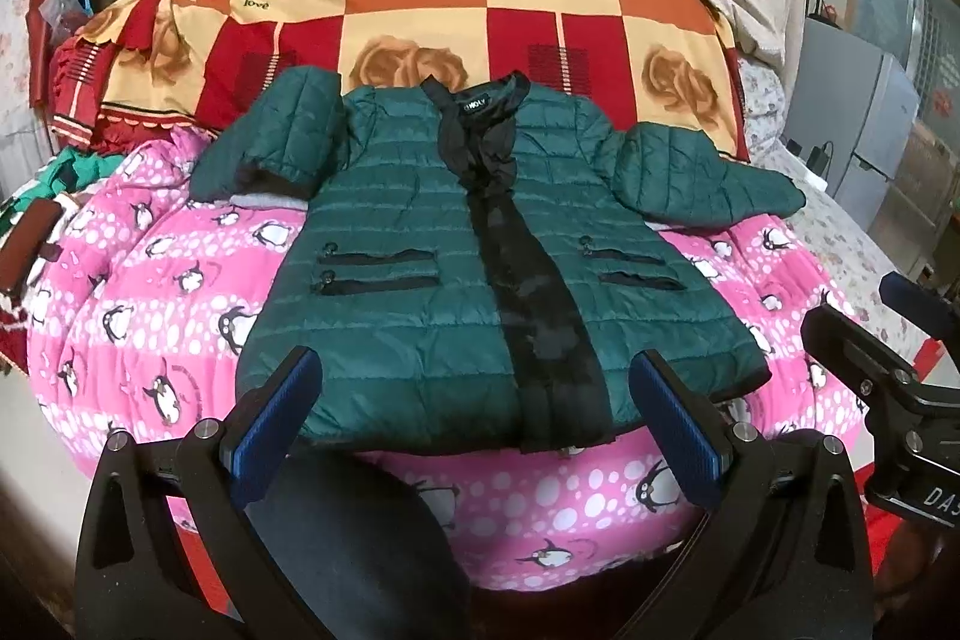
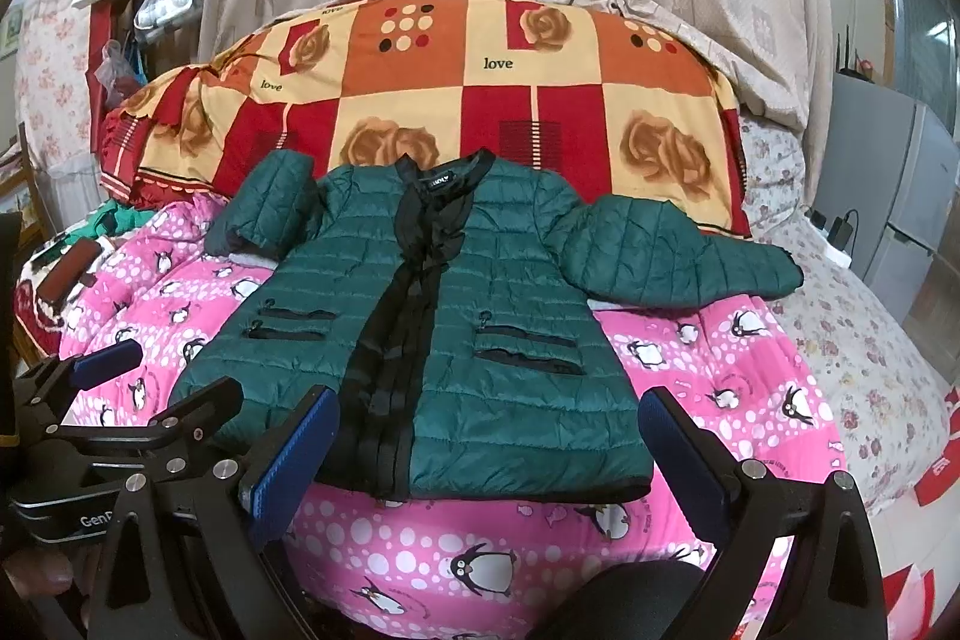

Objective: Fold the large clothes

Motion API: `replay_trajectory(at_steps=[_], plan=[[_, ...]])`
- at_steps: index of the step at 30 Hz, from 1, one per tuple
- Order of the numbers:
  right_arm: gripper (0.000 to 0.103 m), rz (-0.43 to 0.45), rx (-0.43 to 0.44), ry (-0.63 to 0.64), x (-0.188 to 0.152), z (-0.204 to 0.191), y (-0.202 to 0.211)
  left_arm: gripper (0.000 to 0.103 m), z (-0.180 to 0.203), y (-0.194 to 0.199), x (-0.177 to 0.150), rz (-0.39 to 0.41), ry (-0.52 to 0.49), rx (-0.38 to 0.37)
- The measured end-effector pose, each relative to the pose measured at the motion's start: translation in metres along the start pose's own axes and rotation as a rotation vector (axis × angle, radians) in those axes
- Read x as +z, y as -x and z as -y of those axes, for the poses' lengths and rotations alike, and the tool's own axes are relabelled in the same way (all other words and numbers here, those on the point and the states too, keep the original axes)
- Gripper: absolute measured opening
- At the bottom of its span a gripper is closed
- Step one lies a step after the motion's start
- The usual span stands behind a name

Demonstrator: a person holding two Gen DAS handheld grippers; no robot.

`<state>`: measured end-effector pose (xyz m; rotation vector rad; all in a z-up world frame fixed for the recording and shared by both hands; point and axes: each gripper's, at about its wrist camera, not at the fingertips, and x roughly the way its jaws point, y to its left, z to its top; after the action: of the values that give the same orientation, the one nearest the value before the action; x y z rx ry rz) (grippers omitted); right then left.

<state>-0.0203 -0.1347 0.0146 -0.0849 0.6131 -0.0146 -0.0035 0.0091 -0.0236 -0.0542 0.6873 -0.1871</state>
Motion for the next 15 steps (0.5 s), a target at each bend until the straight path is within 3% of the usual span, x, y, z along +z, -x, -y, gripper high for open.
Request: replay_trajectory(at_steps=[15], plan=[[0.099, -0.006, 0.001, 0.001, 0.0004, 0.0004, -0.0014, 0.103, 0.0029, -0.0013, -0.0002, -0.003, 0.004, -0.023]])
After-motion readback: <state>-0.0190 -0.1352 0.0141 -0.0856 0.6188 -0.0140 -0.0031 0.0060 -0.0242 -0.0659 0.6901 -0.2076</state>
